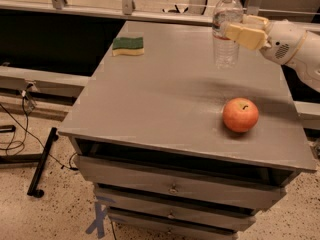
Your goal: Place water bottle upright
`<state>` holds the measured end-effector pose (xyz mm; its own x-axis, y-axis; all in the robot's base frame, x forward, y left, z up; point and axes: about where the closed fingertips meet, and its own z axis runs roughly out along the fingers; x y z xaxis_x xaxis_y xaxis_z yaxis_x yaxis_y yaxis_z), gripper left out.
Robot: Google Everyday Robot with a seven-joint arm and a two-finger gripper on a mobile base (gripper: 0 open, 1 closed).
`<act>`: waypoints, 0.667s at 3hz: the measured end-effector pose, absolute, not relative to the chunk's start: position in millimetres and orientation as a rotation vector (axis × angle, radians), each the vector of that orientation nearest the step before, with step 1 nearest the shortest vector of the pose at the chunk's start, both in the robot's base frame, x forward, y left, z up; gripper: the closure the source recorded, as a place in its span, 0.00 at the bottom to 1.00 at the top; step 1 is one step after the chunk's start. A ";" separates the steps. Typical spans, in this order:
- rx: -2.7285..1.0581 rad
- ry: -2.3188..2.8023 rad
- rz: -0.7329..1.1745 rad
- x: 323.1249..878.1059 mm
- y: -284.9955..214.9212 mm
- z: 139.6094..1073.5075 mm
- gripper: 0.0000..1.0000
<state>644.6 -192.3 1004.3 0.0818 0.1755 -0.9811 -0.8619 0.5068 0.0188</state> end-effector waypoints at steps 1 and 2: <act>-0.606 1.265 0.915 646.3 -209.4 982.4 1.00; -0.517 1.259 0.952 649.3 -224.9 966.3 1.00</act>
Offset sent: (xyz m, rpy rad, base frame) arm 0.0080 -0.0594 -0.0606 0.2380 0.1248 -0.0899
